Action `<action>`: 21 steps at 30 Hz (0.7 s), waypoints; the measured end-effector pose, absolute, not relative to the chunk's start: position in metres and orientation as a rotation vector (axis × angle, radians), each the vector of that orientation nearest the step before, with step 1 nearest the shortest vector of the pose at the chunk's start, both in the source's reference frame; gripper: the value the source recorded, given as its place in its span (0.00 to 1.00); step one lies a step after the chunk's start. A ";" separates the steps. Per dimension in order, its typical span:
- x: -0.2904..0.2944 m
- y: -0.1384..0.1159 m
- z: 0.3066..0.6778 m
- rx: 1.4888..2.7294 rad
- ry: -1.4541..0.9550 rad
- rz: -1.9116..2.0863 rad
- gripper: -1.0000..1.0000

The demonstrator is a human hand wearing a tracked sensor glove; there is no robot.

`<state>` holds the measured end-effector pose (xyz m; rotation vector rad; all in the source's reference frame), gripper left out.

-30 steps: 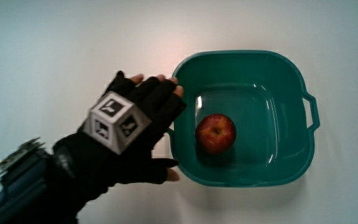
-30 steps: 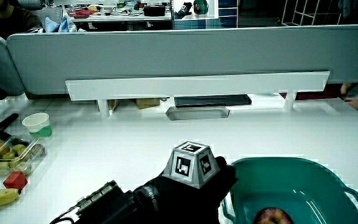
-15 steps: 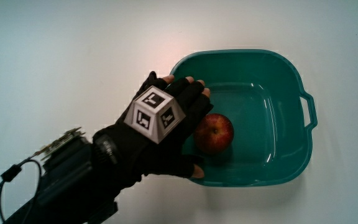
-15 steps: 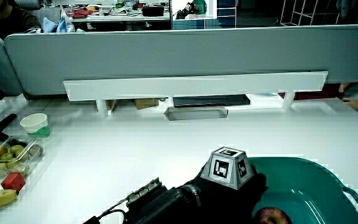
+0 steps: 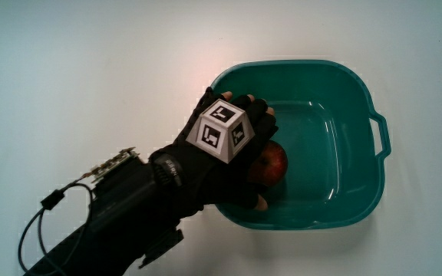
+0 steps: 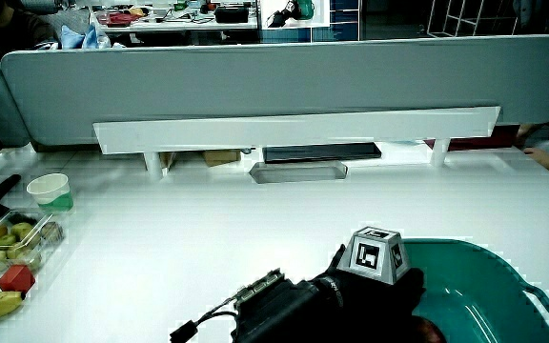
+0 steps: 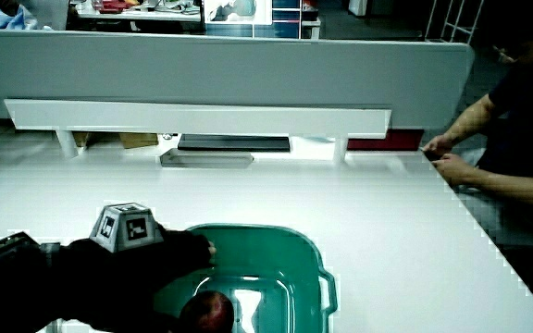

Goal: Pick apple from plate

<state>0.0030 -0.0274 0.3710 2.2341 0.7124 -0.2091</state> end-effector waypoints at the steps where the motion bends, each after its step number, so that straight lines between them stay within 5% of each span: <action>1: 0.004 -0.028 0.374 2.232 0.722 -0.206 0.50; 21: 0.017 -0.026 0.393 2.174 0.679 -0.217 0.50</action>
